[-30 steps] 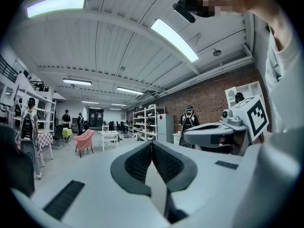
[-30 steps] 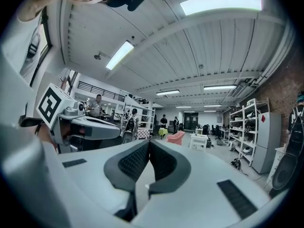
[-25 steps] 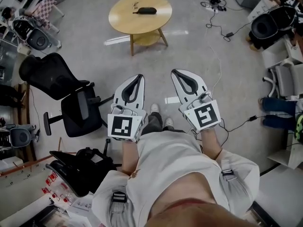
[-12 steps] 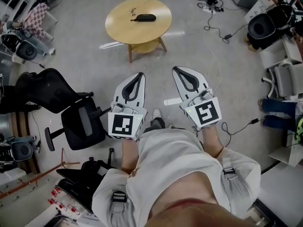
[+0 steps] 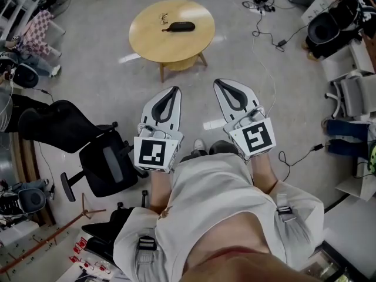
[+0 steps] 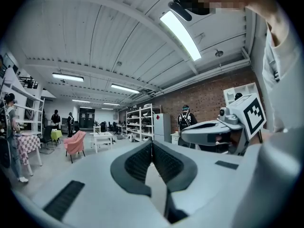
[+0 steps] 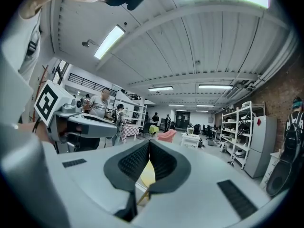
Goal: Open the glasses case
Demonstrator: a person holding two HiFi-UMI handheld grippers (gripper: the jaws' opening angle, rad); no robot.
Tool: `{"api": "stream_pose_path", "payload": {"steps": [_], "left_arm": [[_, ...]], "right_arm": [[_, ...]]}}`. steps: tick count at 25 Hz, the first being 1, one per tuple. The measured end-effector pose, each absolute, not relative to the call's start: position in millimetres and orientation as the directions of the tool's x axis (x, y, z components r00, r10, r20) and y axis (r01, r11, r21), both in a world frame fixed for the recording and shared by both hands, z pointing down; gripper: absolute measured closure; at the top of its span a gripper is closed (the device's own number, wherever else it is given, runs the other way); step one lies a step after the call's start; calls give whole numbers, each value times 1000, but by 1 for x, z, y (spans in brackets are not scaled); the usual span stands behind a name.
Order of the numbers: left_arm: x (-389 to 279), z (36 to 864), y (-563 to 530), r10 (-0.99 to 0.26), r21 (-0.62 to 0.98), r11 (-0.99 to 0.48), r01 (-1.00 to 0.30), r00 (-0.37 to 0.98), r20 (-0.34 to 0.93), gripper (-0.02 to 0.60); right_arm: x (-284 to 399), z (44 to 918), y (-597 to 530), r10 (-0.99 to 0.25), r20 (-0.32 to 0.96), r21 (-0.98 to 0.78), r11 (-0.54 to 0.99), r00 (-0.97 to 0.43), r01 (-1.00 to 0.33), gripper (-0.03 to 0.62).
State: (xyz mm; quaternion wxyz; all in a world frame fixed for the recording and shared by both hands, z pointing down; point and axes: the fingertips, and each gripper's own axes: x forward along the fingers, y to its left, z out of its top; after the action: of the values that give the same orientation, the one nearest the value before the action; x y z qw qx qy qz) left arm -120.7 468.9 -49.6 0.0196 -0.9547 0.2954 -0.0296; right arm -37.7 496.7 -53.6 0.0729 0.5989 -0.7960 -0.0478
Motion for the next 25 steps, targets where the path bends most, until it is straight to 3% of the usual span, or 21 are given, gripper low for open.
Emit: {"api": "stream_pose_path", "payload": {"steps": [12,25], "left_arm": [[-90,-37,394,-557,-35,-830,-556,828,61,561],[-40,-45,302,-616,-50,-788,-614,785,64,561]], "right_arm": [[-4,-35,424,-965,102,155,257,-243,-954,574],[44,-50,322,-941,65,158,339,-333,-927,574]]}}
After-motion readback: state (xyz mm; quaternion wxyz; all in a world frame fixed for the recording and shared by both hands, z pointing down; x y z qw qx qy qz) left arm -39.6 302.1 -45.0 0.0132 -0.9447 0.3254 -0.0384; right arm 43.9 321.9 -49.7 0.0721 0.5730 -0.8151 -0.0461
